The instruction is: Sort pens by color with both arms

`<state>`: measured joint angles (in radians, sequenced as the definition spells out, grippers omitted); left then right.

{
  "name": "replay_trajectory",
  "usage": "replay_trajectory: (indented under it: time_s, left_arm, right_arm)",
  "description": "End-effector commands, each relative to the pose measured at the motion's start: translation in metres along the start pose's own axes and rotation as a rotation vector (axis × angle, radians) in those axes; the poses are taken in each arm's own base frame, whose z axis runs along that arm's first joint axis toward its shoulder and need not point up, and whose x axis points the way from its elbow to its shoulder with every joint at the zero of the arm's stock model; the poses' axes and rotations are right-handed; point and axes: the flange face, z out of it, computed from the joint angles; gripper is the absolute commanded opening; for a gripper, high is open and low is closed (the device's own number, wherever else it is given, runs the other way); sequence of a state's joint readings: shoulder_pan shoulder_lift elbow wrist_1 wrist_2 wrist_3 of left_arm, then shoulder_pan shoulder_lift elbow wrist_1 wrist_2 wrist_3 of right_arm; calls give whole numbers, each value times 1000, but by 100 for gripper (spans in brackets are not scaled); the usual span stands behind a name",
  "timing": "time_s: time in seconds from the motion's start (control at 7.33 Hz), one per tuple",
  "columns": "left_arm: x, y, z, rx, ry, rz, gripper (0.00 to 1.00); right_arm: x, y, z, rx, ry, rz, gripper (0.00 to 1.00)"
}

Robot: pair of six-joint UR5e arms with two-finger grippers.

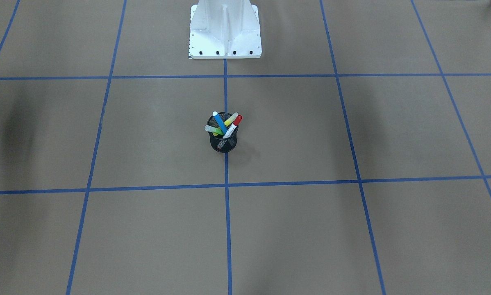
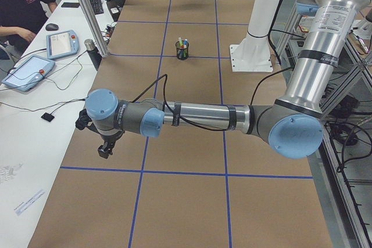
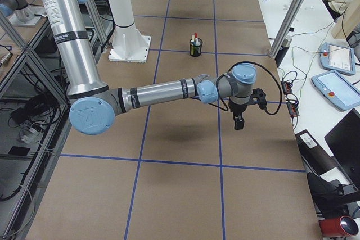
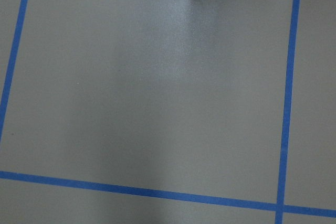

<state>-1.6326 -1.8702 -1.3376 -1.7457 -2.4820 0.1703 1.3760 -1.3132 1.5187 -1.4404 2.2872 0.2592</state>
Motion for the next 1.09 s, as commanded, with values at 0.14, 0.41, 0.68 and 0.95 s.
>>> replay_trajectory:
  time_s: [0.14, 0.41, 0.68, 0.95]
  left_arm:
    - [1, -1, -1, 2, 1, 1, 100]
    - [1, 0, -1, 2, 1, 1, 100]
    - [2, -1, -1, 3, 3, 1, 100]
    - [1, 0, -1, 1, 3, -2, 100]
  right_arm:
    - [-1, -1, -1, 2, -2, -2, 99]
    - [-25, -21, -23, 36, -5, -20, 99]
    - [-69, -36, -30, 55, -33, -81, 99]
    - [-146, -40, -32, 64, -81, -196, 99]
